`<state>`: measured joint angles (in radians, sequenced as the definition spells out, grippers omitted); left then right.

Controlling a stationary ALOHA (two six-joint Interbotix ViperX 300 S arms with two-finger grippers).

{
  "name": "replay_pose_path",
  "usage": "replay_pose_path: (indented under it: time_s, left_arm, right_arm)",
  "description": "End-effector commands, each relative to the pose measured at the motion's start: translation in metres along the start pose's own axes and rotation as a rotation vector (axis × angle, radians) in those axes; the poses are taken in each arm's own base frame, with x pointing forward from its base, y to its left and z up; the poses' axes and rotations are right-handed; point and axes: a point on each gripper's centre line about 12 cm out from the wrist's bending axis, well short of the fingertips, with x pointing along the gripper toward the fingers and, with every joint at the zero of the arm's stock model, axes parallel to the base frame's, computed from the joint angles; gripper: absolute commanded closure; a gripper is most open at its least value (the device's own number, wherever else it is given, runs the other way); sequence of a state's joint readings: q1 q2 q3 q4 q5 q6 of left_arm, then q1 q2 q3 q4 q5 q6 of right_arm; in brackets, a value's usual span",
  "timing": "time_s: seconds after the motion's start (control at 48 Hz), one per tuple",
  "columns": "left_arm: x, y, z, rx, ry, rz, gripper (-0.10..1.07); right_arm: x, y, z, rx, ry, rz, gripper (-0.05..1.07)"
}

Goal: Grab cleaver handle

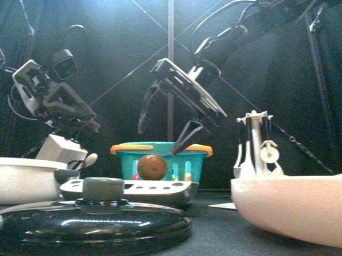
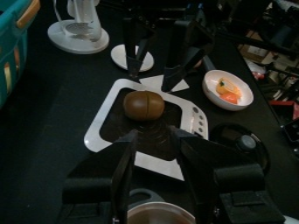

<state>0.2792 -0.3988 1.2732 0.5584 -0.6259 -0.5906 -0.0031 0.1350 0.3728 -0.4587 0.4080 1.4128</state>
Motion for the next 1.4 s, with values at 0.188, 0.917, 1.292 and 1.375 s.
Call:
replay_pose_path:
  time_s: [0.188,0.917,1.292,1.375]
  left_arm:
    - [0.001,-0.001,0.006,0.008,-0.021,-0.005,0.21]
    - [-0.002,0.003,0.004,0.0,0.006,0.036,0.21]
    - [-0.005,0.004,0.009,0.005,0.013,0.063,0.21]
    - [-0.006,0.004,0.011,0.008,0.004,0.064,0.21]
  right_arm:
    - [-0.057,0.01,-0.045,-0.063,0.062,0.034,0.0]
    - [-0.059,-0.039,-0.145,-0.069,0.332,-0.213,0.01]
    - [-0.049,-0.057,-0.154,-0.083,0.35,-0.283,0.01]
    - [-0.045,-0.059,-0.157,-0.091,0.356,-0.299,0.01]
